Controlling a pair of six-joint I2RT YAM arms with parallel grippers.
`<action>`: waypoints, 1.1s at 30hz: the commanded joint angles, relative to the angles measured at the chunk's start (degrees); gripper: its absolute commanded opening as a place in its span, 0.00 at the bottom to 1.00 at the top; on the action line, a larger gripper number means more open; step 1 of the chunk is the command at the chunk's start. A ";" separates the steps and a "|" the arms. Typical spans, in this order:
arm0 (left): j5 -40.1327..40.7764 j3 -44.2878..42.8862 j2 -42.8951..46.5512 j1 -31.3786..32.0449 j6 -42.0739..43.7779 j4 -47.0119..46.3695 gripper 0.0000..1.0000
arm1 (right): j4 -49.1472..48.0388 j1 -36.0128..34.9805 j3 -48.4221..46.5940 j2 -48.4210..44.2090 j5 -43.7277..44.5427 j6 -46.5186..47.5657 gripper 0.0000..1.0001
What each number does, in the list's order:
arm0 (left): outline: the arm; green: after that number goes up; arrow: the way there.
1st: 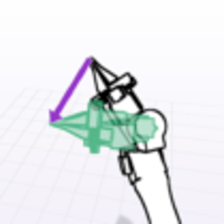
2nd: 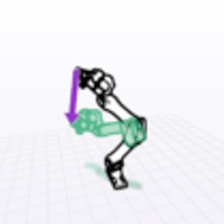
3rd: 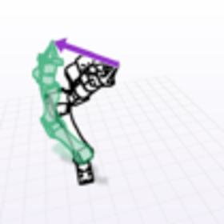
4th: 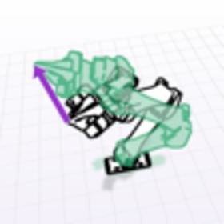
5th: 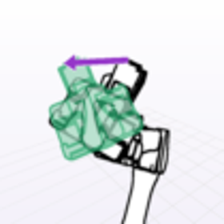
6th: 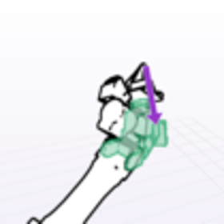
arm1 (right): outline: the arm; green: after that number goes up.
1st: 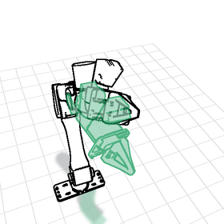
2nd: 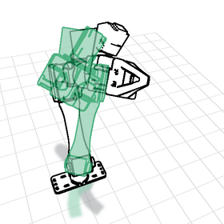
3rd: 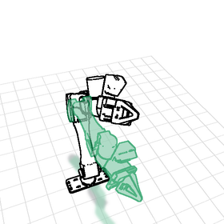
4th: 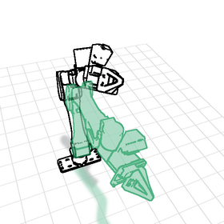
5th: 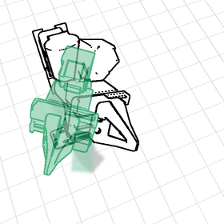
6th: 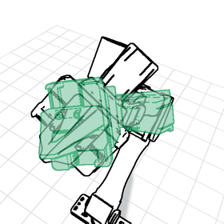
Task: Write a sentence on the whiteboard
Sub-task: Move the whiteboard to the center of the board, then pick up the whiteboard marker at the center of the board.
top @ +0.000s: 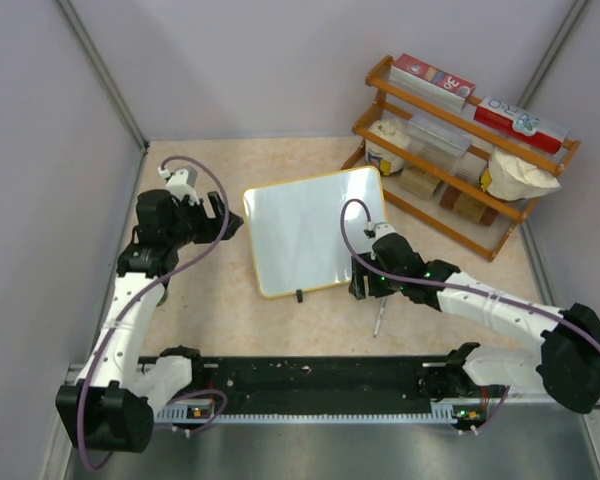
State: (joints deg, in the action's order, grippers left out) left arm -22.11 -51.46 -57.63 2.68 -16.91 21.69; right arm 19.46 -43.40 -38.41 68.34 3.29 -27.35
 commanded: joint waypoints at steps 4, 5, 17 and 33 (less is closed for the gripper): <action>-6.70 -0.32 5.94 -0.30 -2.51 0.81 0.84 | 3.47 -0.72 -3.15 -6.28 0.05 -2.00 0.83; -8.37 0.65 6.82 -0.22 -3.56 0.02 0.84 | 3.65 -0.72 -3.77 -6.72 0.22 -2.00 0.88; -10.59 16.12 15.70 -0.22 -8.23 -3.51 0.85 | 20.61 -4.24 -14.59 -12.26 11.64 0.64 0.99; -11.90 14.81 17.02 -0.13 -5.50 0.20 0.84 | 19.22 -4.33 -4.39 -7.26 23.16 -12.11 0.64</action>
State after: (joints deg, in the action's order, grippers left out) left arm -32.23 -34.52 -39.29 2.66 -23.49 24.10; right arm 40.36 -47.13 -44.31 58.59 23.38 -35.79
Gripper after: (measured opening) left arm 0.841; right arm 0.711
